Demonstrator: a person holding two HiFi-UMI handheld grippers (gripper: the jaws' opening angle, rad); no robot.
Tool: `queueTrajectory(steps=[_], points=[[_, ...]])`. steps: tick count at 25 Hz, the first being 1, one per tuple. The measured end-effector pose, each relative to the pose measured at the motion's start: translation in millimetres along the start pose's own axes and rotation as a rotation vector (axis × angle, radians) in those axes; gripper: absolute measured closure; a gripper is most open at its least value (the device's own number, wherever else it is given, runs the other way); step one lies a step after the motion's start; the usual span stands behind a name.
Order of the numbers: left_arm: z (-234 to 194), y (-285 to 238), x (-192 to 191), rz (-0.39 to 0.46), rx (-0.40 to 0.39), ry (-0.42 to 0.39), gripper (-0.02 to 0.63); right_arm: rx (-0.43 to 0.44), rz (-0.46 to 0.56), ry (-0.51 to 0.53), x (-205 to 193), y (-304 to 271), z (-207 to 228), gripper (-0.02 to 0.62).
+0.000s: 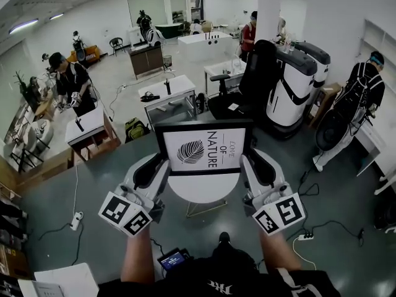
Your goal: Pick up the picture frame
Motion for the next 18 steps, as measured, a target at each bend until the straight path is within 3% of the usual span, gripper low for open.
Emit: queueTrajectory(steps=[8, 18], points=[[11.0, 18.6, 13.0, -0.004, -0.012, 0.034, 0.528, -0.013, -0.031, -0.007, 19.2, 14.8, -16.9, 0.523], [25.5, 27.8, 31.6, 0.024, 0.033, -0.014, 0.528, 0.049, 0.031, 0.006, 32.4, 20.5, -15.9, 0.525]])
Point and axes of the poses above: the fingertips, and each gripper's own axes: y backward along the fingers, z to its right, x out of its top, the point moved 10 cm from there along y, backward along the fingers, and after that the axes turned 6 degrees about -z, right-handed, at the moved point
